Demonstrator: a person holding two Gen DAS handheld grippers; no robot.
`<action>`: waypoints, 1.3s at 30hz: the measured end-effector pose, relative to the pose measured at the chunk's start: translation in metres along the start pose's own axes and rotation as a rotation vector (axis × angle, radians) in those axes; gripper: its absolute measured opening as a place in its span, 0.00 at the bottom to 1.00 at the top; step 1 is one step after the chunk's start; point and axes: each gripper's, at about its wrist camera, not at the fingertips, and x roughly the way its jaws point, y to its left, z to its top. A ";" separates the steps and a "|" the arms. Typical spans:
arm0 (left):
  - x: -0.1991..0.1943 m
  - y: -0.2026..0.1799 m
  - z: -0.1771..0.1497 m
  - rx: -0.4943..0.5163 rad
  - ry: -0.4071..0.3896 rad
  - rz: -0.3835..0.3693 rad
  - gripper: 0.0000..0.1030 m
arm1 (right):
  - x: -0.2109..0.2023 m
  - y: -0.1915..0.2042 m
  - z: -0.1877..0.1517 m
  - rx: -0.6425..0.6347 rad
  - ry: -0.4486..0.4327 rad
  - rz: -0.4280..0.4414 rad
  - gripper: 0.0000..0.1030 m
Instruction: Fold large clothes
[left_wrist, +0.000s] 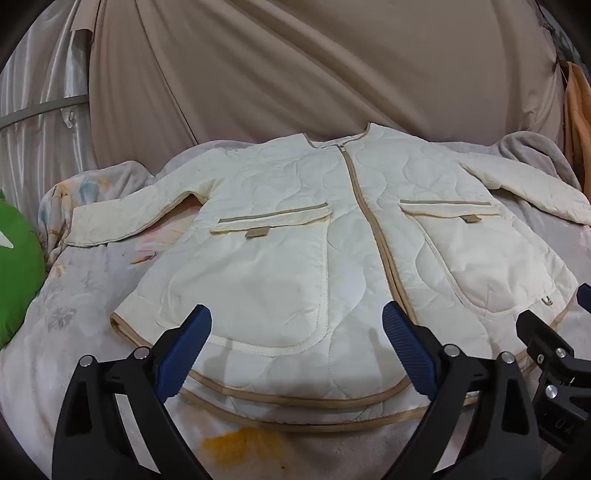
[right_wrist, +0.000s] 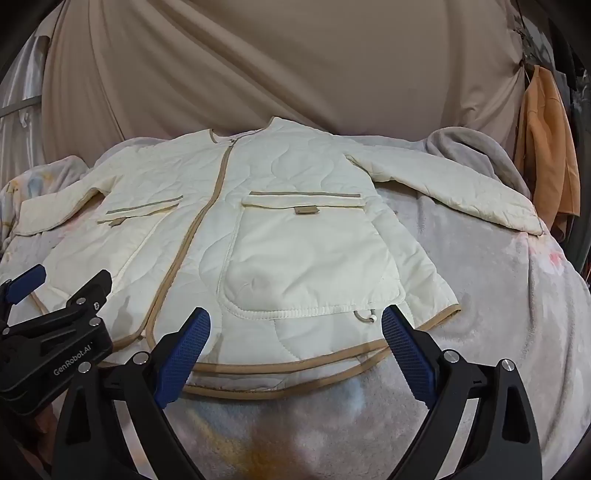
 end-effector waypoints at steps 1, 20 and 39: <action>0.000 0.001 0.000 0.003 -0.001 0.001 0.89 | 0.000 -0.001 0.000 -0.003 0.000 -0.001 0.89; -0.002 -0.009 -0.006 0.045 -0.023 0.015 0.89 | 0.000 0.011 -0.005 -0.058 -0.005 -0.015 0.89; -0.001 -0.010 -0.007 0.052 -0.029 0.023 0.88 | 0.001 0.012 -0.006 -0.060 -0.007 -0.013 0.89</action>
